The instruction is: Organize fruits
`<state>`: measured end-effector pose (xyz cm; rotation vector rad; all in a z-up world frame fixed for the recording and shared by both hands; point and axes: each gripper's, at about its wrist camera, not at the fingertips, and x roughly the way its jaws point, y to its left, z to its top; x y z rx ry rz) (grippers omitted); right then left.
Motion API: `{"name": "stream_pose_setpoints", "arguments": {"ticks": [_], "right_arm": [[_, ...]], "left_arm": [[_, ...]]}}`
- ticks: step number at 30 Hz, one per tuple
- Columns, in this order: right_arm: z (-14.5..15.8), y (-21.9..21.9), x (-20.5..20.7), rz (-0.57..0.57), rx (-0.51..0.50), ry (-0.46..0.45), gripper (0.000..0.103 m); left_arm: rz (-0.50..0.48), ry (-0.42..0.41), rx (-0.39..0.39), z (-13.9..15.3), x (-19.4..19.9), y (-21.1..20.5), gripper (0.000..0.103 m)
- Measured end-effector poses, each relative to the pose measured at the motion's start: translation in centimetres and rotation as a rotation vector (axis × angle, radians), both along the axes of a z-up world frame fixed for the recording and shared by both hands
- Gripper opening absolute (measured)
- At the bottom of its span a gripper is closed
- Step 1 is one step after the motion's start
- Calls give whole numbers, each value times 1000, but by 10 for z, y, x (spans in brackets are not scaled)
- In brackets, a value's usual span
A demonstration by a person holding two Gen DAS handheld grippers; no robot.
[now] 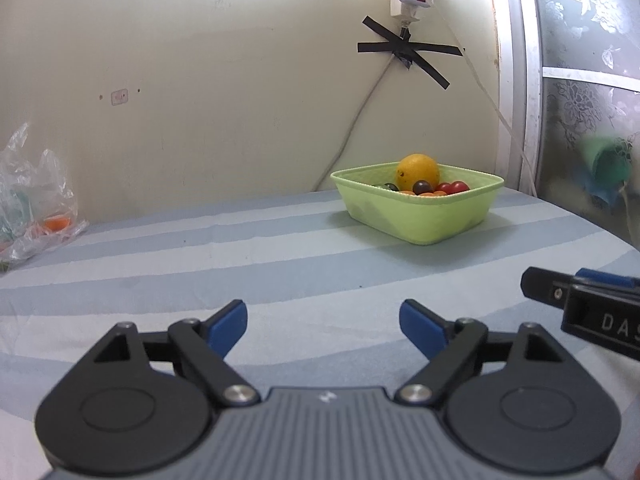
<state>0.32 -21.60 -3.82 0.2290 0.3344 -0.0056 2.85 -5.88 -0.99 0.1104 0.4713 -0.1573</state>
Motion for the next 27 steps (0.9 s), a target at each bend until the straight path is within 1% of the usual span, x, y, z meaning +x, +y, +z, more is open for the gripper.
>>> {"name": "stream_pose_setpoints", "arguments": {"ticks": [4,27], "right_arm": [[2,4,-4,-1,-26,-31,61],[2,3,-2,-3,-8,-28,62]], "left_arm": [[-2,-5,5,1,0,0,89],[-11,-3,9,1,1,-1,99]]}}
